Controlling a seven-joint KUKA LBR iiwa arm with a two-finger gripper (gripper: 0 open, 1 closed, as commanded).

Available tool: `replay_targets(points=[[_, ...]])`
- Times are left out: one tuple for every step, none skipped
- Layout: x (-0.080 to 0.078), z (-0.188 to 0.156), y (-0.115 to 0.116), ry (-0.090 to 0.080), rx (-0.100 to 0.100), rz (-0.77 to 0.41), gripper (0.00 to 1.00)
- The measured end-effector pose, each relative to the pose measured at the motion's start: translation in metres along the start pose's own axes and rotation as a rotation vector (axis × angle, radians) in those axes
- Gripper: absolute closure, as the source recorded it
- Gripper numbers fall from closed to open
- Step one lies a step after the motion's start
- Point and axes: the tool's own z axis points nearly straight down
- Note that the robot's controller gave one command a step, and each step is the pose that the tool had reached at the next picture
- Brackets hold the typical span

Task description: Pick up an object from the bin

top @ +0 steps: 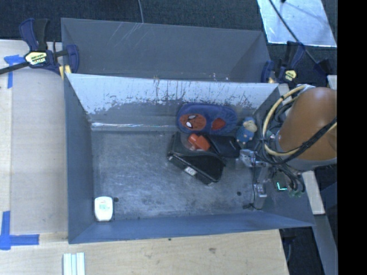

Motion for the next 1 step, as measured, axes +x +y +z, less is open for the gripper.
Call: replay_targets(points=[[-0.0854, 0.0748, 0.0557, -0.002, 0.0, -0.077, 0.0]])
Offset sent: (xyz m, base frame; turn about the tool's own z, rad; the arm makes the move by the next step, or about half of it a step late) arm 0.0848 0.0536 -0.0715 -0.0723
